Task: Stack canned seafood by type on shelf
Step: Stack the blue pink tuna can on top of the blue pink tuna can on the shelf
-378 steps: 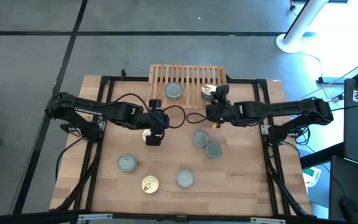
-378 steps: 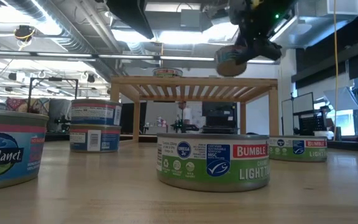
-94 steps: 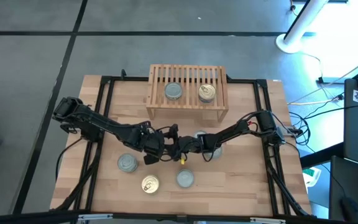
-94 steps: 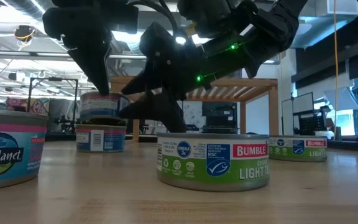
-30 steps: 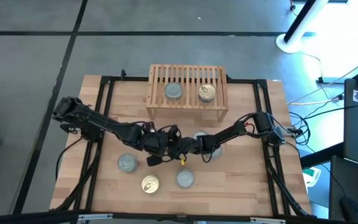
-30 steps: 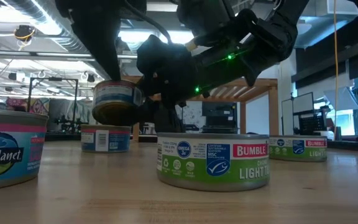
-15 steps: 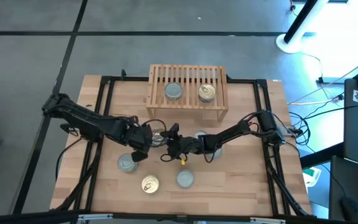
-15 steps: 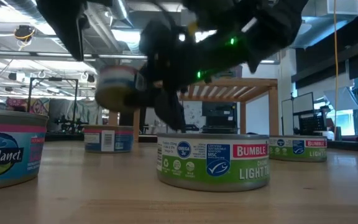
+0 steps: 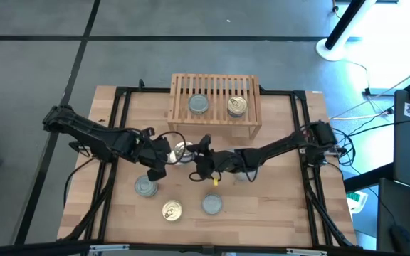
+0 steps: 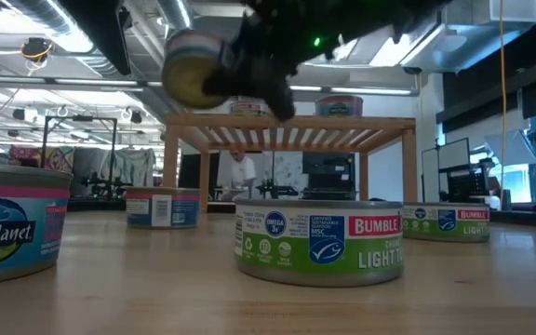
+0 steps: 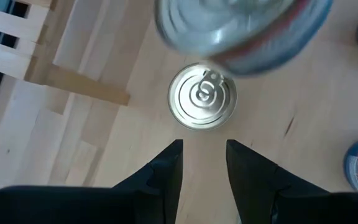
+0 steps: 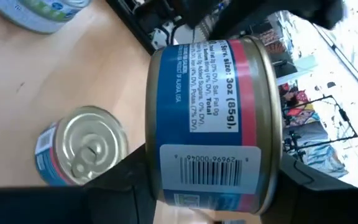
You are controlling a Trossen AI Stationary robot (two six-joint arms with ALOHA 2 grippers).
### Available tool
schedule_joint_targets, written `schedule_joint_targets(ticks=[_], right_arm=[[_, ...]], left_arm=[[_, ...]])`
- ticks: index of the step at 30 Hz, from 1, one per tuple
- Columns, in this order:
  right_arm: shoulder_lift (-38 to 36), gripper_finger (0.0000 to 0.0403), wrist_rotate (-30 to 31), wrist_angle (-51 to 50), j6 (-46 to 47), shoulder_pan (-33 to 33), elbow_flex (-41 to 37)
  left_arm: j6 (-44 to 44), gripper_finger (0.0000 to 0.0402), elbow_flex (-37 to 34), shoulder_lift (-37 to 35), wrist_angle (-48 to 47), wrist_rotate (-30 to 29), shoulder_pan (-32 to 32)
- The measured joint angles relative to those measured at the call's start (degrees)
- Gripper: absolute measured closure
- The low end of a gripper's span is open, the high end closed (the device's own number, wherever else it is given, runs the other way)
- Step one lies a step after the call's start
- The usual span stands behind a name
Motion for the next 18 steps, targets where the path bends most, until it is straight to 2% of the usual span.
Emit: schedule_joint_targets(ticks=[8, 12, 18], right_arm=[[-9.8, 0.0198, 4.6, -11.9, 0.3, -0.1, 0.0], [-15.0, 0.0207, 7.1, -18.6, 0.4, -0.2, 0.0], [-22.2, 0.0208, 14.2, -28.2, 0.3, -0.2, 0.0]], left_arm=[[0.0, 0.0284, 0.0, 0.0, 0.4, -0.4, 0.0], [0.0, 0.0284, 0.0, 0.0, 0.8, -0.7, 0.1], [0.2, 0.0284, 0.0, 0.0, 2.8, -2.2, 0.2]])
